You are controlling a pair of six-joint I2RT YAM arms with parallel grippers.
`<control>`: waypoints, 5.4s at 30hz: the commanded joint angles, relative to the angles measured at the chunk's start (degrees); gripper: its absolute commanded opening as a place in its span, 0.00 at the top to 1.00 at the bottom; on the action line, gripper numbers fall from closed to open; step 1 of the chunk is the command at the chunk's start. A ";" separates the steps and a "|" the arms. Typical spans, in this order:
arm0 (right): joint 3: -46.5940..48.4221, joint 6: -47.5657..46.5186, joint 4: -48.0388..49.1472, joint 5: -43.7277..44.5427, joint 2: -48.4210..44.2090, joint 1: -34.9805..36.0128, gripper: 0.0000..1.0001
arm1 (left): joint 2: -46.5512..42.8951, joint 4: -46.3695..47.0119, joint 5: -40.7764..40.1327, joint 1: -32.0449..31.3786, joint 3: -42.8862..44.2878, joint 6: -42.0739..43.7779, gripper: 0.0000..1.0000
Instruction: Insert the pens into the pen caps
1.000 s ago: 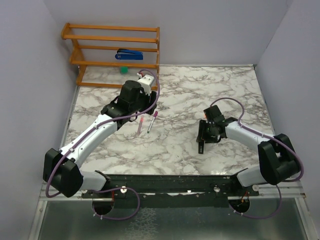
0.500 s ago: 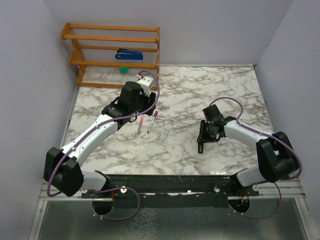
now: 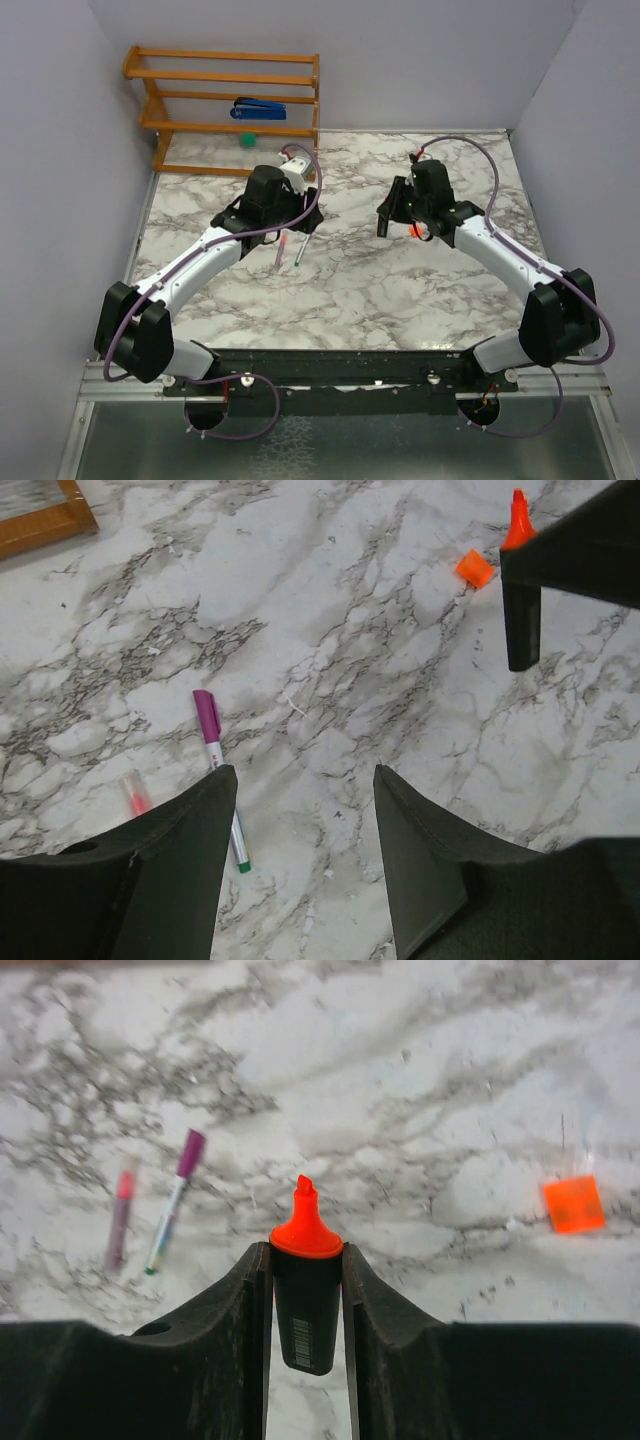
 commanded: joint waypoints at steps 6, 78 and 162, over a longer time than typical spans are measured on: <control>3.93 -0.77 17.06 -4.16 2.56 0.43 0.79 | 1.78 12.06 13.44 -0.06 -3.74 -2.99 0.41; 0.11 6.20 24.96 -13.42 2.57 3.24 0.69 | 16.92 29.37 6.56 -7.77 1.74 -3.23 1.00; 11.94 -24.13 -3.15 -6.66 23.20 -15.87 0.49 | -4.71 -0.16 4.92 -5.05 -3.17 6.40 1.00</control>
